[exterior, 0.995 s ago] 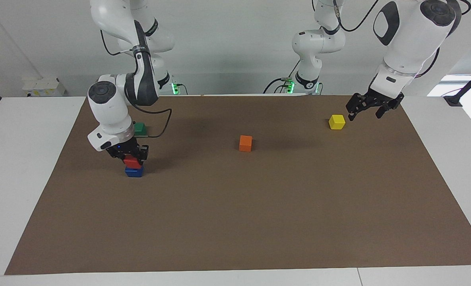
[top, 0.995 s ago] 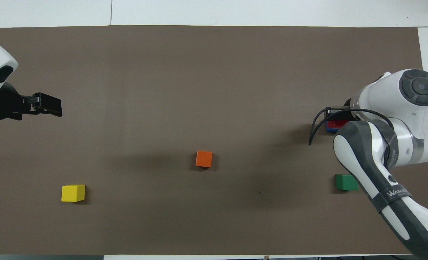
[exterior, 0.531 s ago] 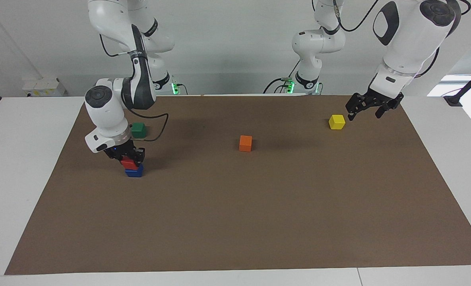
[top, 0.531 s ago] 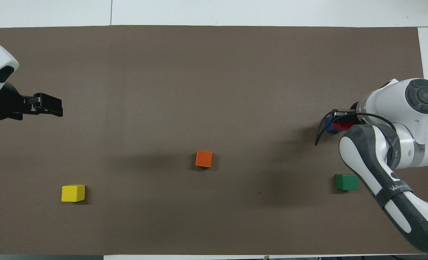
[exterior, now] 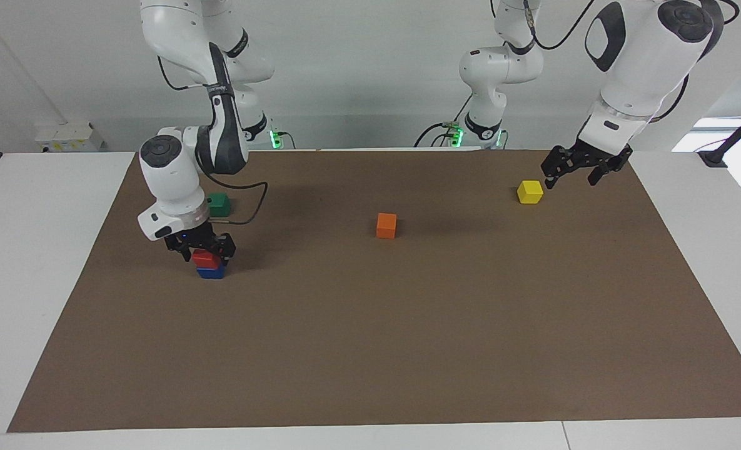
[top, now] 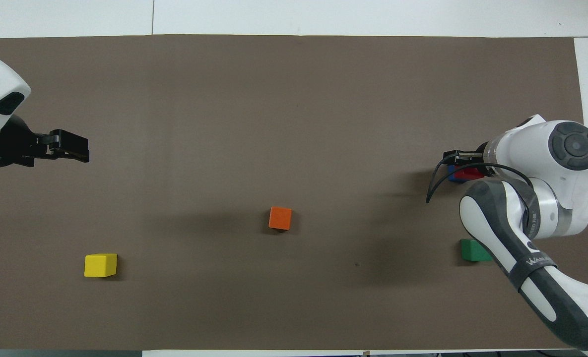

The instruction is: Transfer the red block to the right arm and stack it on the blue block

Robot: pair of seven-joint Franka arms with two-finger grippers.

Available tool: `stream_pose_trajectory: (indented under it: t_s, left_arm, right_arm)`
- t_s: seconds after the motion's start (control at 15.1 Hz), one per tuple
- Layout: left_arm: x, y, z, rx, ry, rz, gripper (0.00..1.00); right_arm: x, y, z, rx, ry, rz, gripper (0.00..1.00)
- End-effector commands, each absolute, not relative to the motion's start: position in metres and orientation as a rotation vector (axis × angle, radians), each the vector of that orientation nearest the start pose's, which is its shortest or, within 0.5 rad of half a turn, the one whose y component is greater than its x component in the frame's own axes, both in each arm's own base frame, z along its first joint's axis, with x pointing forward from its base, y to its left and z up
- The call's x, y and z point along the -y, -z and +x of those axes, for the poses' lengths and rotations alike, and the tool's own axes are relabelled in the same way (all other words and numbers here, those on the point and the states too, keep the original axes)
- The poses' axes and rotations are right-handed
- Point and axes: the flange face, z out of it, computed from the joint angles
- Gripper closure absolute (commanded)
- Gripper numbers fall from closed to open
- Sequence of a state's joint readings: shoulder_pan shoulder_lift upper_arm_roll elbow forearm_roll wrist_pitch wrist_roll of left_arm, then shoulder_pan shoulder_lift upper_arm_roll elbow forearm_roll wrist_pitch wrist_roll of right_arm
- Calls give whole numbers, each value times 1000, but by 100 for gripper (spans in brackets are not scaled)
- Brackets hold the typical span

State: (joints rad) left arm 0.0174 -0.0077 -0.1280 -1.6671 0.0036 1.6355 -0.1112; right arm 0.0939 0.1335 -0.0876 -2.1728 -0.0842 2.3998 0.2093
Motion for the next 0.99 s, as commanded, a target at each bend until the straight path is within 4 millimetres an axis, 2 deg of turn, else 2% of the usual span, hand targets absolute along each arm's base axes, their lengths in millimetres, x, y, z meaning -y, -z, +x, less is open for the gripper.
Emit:
stream_pose_trajectory:
  t_s: [0.0, 0.13, 0.33, 0.46, 0.6, 0.8, 0.93]
  left_arm:
    - [67, -594, 551, -11, -52, -3148, 0]
    - [71, -594, 550, -23, -52, -3148, 0]
    - [73, -595, 550, -30, -50, -3148, 0]
    - [86, -596, 548, -64, -48, -3147, 0]
    - [87, -596, 548, -67, -48, -3147, 0]
    - [86, -595, 548, -67, -50, -3146, 0]
    - [87, -595, 547, -71, -50, -3146, 0]
  right_arm:
    - [-3, -364, 567, -252, 133, -3210, 0]
    - [-6, -402, 579, -215, 80, -3227, 0]
    - [-4, -469, 590, 0, 88, -3239, 0]
    - [2, -507, 586, 63, 136, -3227, 0]
    - [4, -537, 579, 119, 152, -3209, 0]
    - [6, -586, 562, 240, 10, -3202, 0]
    - [10, -611, 551, 227, -90, -3183, 0]
